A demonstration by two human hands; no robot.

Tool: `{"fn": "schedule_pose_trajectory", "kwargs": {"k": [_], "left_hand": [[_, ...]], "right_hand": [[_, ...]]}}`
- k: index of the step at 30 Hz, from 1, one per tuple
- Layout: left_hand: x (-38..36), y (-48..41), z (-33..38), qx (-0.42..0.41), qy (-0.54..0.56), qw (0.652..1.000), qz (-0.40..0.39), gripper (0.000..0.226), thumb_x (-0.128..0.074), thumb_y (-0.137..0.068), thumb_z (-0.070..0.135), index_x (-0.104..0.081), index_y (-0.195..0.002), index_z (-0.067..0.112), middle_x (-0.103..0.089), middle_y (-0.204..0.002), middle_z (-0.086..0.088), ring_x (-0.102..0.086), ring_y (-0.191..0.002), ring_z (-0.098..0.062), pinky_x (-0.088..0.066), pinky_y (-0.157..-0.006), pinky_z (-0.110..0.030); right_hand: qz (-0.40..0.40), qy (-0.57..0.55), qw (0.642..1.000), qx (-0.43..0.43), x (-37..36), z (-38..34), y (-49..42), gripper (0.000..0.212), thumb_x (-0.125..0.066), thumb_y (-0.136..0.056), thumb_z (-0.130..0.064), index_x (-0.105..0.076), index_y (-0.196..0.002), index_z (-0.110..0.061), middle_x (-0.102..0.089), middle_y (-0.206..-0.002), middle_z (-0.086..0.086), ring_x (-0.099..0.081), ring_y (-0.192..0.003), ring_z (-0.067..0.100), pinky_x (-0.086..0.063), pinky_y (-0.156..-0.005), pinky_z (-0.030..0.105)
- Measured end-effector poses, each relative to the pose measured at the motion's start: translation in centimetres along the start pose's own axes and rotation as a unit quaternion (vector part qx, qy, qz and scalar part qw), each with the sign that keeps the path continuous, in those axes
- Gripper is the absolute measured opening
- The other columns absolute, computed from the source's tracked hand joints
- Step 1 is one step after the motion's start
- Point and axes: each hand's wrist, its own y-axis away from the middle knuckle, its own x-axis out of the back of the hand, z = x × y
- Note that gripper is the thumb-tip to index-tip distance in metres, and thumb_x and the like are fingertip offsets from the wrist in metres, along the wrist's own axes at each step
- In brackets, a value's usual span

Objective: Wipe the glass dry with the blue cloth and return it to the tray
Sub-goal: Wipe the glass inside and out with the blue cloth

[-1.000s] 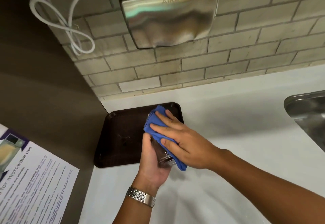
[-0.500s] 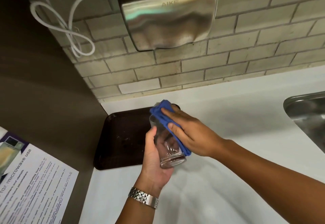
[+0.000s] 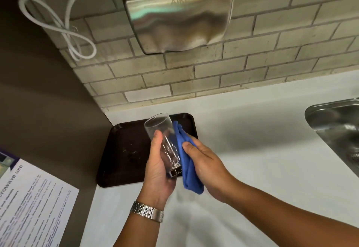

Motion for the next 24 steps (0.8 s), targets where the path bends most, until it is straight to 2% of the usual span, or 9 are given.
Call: {"fn": "schedule_pose_trajectory", "kwargs": {"k": [2, 5, 8, 11, 13, 16, 19, 21, 24], "left_hand": [[0.2, 0.0, 0.0, -0.008, -0.009, 1.000, 0.022, 0.072, -0.078, -0.087, 0.073, -0.087, -0.129, 0.015, -0.086, -0.128, -0.019, -0.086, -0.114, -0.035, -0.071, -0.084, -0.042], [0.0, 0.0, -0.3, -0.047, -0.053, 0.996, 0.045, 0.062, -0.073, -0.098, 0.065, -0.082, -0.135, 0.017, -0.089, -0.123, -0.012, -0.088, -0.108, -0.029, -0.072, -0.074, -0.033], [-0.6, 0.2, -0.4, -0.031, -0.083, 0.995, 0.043, 0.052, -0.069, -0.097, 0.066, -0.090, -0.119, 0.022, -0.091, -0.116, -0.010, -0.090, -0.100, -0.026, -0.071, -0.069, -0.033], [-0.8, 0.3, -0.8, -0.038, -0.120, 0.991, 0.044, 0.059, -0.072, -0.098, 0.069, -0.079, -0.131, 0.020, -0.091, -0.115, -0.008, -0.089, -0.101, -0.025, -0.071, -0.080, -0.042], [-0.6, 0.2, -0.8, -0.044, -0.128, 0.989, 0.058, 0.058, -0.074, -0.098, 0.066, -0.072, -0.135, 0.021, -0.090, -0.118, -0.008, -0.088, -0.104, -0.026, -0.071, -0.091, -0.049], [-0.3, 0.2, -0.4, -0.039, -0.097, 0.993, 0.055, 0.053, -0.073, -0.101, 0.063, -0.082, -0.132, 0.021, -0.089, -0.122, -0.011, -0.088, -0.106, -0.028, -0.072, -0.081, -0.040], [-0.5, 0.3, 0.0, -0.040, -0.079, 0.995, 0.049, 0.053, -0.074, -0.090, 0.068, -0.092, -0.113, 0.024, -0.091, -0.114, -0.011, -0.090, -0.099, -0.026, -0.070, -0.070, -0.031], [-0.3, 0.1, -0.1, -0.045, -0.079, 0.994, 0.065, 0.051, -0.072, -0.087, 0.069, -0.094, -0.103, 0.027, -0.092, -0.107, -0.009, -0.090, -0.092, -0.025, -0.070, -0.065, -0.032], [-0.2, 0.1, -0.2, -0.033, -0.076, 0.993, 0.088, 0.046, -0.065, -0.097, 0.069, -0.094, -0.098, 0.034, -0.093, -0.105, -0.006, -0.090, -0.091, -0.023, -0.068, -0.071, -0.035]], "right_hand": [[0.003, -0.004, 1.000, -0.007, 0.2, 0.4, -0.4, 0.036, -0.048, -0.114, -0.034, -0.065, -0.134, -0.059, -0.077, -0.132, -0.017, -0.073, -0.122, 0.005, -0.051, -0.116, 0.034], [0.013, 0.003, 1.000, 0.001, 0.5, 0.1, -1.2, 0.039, -0.049, -0.114, -0.034, -0.057, -0.148, -0.050, -0.074, -0.139, -0.013, -0.072, -0.124, 0.007, -0.053, -0.112, 0.028], [0.020, -0.025, 0.999, -0.003, 0.8, 0.0, -2.3, 0.035, -0.050, -0.113, -0.034, -0.061, -0.142, -0.052, -0.081, -0.124, -0.015, -0.078, -0.109, 0.004, -0.059, -0.094, 0.017], [0.025, -0.049, 0.998, -0.021, 0.8, 0.0, -2.6, 0.031, -0.053, -0.112, -0.035, -0.067, -0.133, -0.053, -0.084, -0.108, -0.021, -0.080, -0.096, -0.002, -0.060, -0.080, 0.012], [0.010, -0.029, 1.000, -0.006, 0.4, -0.4, -1.9, 0.037, -0.051, -0.113, -0.034, -0.059, -0.131, -0.066, -0.078, -0.124, -0.026, -0.074, -0.110, -0.009, -0.057, -0.087, 0.007], [0.006, -0.012, 1.000, 0.020, 0.1, -0.2, -1.2, 0.045, -0.048, -0.115, -0.032, -0.048, -0.153, -0.056, -0.065, -0.150, -0.015, -0.067, -0.131, 0.004, -0.053, -0.110, 0.021], [0.011, -0.061, 0.998, -0.011, 0.1, -0.3, -1.9, 0.041, -0.050, -0.113, -0.033, -0.054, -0.152, -0.046, -0.077, -0.136, -0.002, -0.074, -0.121, 0.018, -0.056, -0.109, 0.038], [0.009, -0.067, 0.997, -0.029, 0.0, -0.5, -2.2, 0.040, -0.051, -0.112, -0.034, -0.057, -0.150, -0.045, -0.080, -0.129, -0.006, -0.077, -0.113, 0.012, -0.057, -0.106, 0.032], [-0.006, -0.004, 1.000, 0.006, -0.5, -0.4, -1.5, 0.047, -0.047, -0.114, -0.034, -0.043, -0.159, -0.048, -0.063, -0.149, -0.022, -0.064, -0.127, -0.010, -0.050, -0.107, 0.012]]}}
